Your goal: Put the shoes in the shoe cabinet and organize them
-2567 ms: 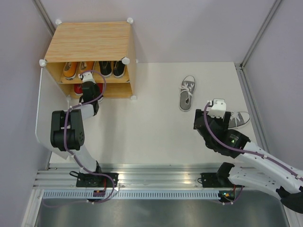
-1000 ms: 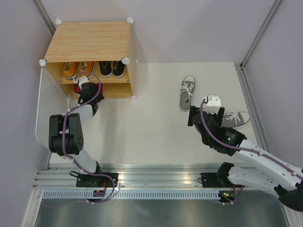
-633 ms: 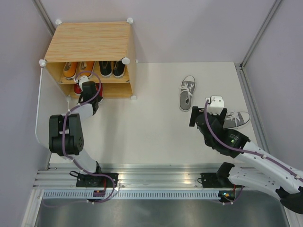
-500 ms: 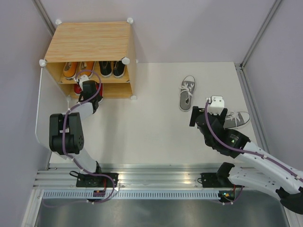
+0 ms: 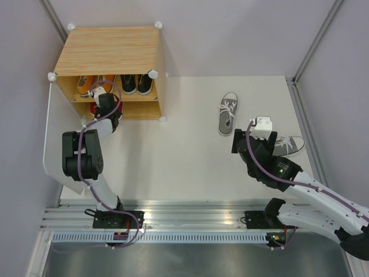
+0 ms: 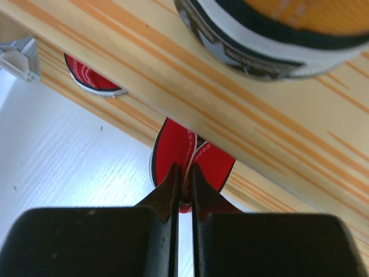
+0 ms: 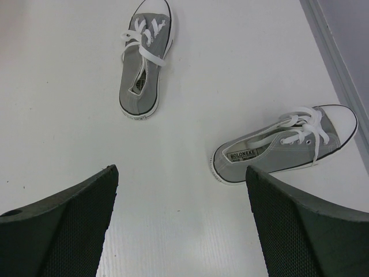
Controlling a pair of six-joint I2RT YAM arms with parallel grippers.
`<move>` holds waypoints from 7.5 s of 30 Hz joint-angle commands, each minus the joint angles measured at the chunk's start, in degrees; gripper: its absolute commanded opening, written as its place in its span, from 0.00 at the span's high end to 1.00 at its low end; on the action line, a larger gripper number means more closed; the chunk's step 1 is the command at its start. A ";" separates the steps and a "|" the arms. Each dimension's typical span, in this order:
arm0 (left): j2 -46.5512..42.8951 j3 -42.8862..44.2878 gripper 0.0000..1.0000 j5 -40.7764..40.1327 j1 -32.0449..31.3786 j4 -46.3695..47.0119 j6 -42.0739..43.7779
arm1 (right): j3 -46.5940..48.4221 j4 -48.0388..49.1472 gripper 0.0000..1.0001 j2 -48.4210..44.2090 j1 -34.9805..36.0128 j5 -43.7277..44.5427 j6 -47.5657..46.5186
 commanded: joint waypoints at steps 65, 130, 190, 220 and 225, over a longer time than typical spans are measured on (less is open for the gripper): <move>5.04 6.38 0.98 10.37 4.03 14.60 6.82 | -1.14 5.28 0.05 4.38 -5.02 0.11 -3.63; 5.92 2.61 0.98 4.22 5.09 22.77 0.40 | -0.61 7.92 0.05 6.84 -8.09 -2.61 -6.80; 9.61 6.56 0.82 12.92 5.00 29.63 1.99 | -2.90 8.44 0.05 7.55 -8.36 -5.42 -5.13; -0.50 -4.08 0.47 15.91 4.47 20.76 6.47 | -5.18 8.97 0.05 3.94 -8.36 -5.60 -4.51; -0.32 -4.08 0.62 13.27 4.47 18.74 5.77 | -5.18 8.97 0.05 4.03 -8.53 -5.51 -4.51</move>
